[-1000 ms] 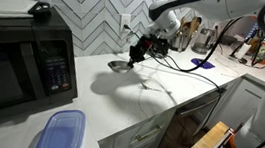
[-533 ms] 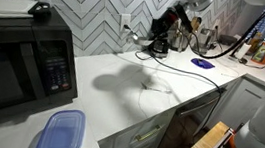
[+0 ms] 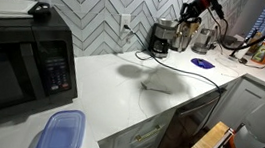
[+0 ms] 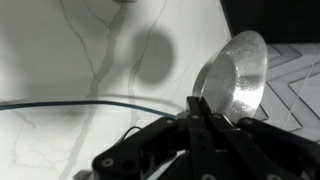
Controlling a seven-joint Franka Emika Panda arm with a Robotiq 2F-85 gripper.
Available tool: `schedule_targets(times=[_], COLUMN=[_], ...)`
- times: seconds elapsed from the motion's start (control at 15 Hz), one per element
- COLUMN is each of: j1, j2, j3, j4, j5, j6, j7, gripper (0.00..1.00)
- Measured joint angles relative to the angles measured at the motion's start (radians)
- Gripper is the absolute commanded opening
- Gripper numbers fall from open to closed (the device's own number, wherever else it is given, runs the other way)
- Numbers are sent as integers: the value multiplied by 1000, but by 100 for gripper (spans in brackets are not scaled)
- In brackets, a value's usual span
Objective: Pick up the bowl and then put it on top of the coffee maker
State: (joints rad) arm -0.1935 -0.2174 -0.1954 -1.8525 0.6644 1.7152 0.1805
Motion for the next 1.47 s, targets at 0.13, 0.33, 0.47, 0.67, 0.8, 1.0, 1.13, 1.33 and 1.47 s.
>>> schedule_targets(times=[0.13, 0.33, 0.47, 0.67, 0.8, 1.0, 1.13, 1.33, 1.47], j1=[-30, -53, -54, -54, -54, -49, -40, -22, -13], j2=[-3, 3, 3, 3, 3, 21, 51, 112, 158], j3=[-30, -50, -49, -46, -46, -30, -5, 35, 51], j4=[2, -1, -3, -4, -4, -3, -1, 0, 4], j5=[0, 0, 0, 0, 0, 22, 24, 16, -21], j6=[59, 135, 141, 142, 142, 277, 422, 658, 786], j7=[26, 49, 54, 57, 57, 120, 197, 312, 411], gripper=[2, 2, 2, 0, 0, 0, 0, 0, 0])
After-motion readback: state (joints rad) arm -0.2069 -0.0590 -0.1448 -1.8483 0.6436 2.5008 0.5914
